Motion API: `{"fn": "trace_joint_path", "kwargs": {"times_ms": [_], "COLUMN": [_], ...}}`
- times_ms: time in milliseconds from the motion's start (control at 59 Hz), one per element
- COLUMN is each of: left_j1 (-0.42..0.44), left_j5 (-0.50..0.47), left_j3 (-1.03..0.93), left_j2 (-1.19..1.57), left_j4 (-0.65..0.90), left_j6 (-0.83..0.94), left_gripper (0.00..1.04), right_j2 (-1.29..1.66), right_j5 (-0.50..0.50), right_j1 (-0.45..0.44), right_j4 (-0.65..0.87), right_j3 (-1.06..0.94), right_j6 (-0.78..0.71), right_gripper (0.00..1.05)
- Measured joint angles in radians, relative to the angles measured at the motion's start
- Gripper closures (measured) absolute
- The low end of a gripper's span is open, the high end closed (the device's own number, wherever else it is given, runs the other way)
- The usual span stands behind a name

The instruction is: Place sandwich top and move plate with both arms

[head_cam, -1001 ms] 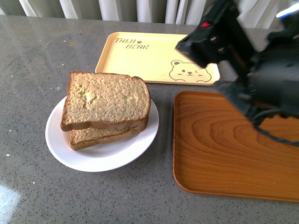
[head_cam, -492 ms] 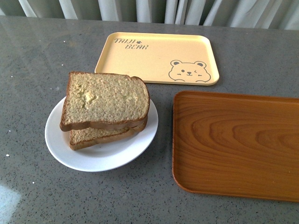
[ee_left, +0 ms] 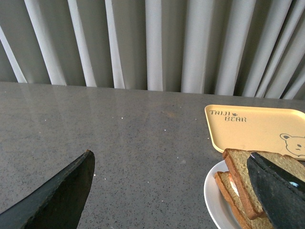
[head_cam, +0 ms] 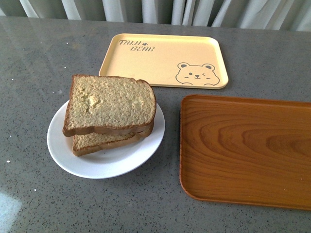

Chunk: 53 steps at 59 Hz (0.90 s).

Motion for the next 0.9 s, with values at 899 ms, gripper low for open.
{"fn": "trace_joint_path", "kwargs": {"times_ms": [899], "left_j1": [0.0], "left_j5": [0.0], "left_j3": [0.0], "left_j2": [0.0], "left_j4": [0.0], "left_j6": [0.0], "left_gripper": [0.09], "right_j2": [-0.401], "right_j5": [-0.007], "right_j1": [-0.004], "right_j4": [-0.381], "right_j3": [0.0], "right_j6": [0.0], "right_gripper": [1.03]}}
